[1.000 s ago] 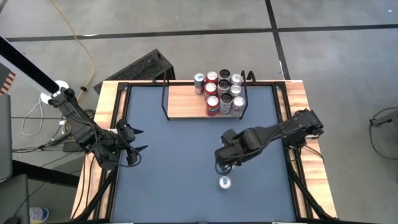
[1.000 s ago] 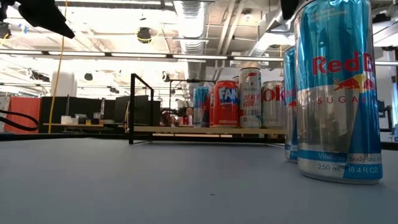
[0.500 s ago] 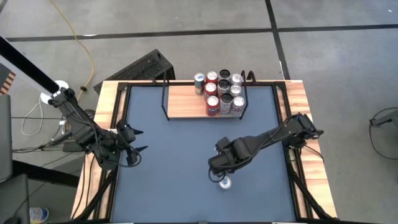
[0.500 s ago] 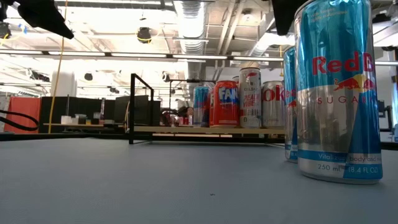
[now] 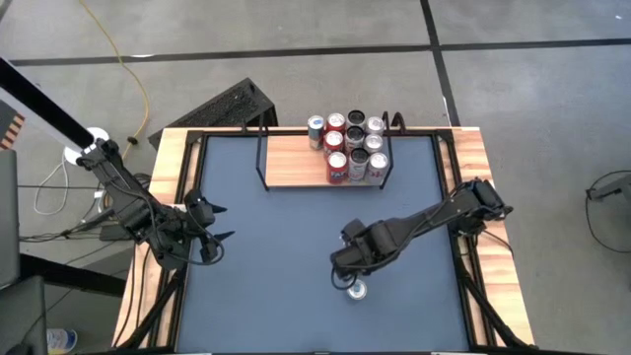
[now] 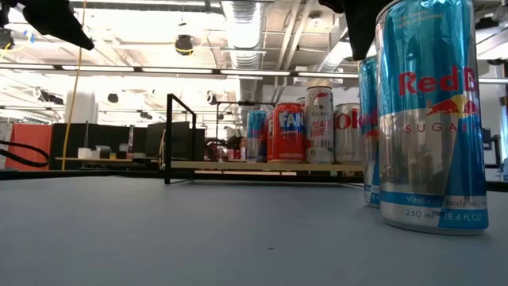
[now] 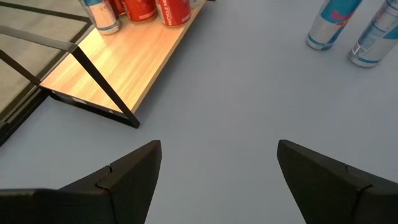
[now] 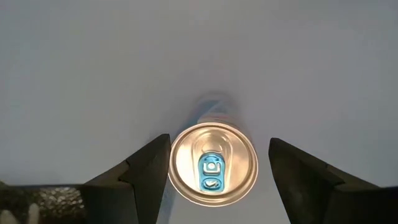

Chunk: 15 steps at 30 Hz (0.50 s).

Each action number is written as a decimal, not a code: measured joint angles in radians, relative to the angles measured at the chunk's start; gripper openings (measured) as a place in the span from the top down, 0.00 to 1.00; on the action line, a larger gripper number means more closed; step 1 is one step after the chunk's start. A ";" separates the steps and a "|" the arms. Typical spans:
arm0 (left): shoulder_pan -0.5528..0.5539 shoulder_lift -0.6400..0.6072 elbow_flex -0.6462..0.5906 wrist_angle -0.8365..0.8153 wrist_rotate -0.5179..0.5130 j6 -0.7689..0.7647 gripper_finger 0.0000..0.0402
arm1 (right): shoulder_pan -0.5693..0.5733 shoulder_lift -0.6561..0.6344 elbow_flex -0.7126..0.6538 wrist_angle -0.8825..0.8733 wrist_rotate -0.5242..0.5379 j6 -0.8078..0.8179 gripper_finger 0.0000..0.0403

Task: Place canned beverage on shelf
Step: Put the top blue soda can on the shelf aligned with the other blue soda can

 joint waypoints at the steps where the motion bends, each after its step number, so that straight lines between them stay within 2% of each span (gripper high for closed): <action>1: 0.000 0.000 0.000 0.000 0.000 0.000 0.23 | 0.003 0.000 0.000 -0.002 -0.002 0.004 0.33; 15: 0.000 0.000 0.000 0.000 -0.001 0.000 0.23 | -0.001 0.003 0.000 -0.013 -0.063 -0.041 0.33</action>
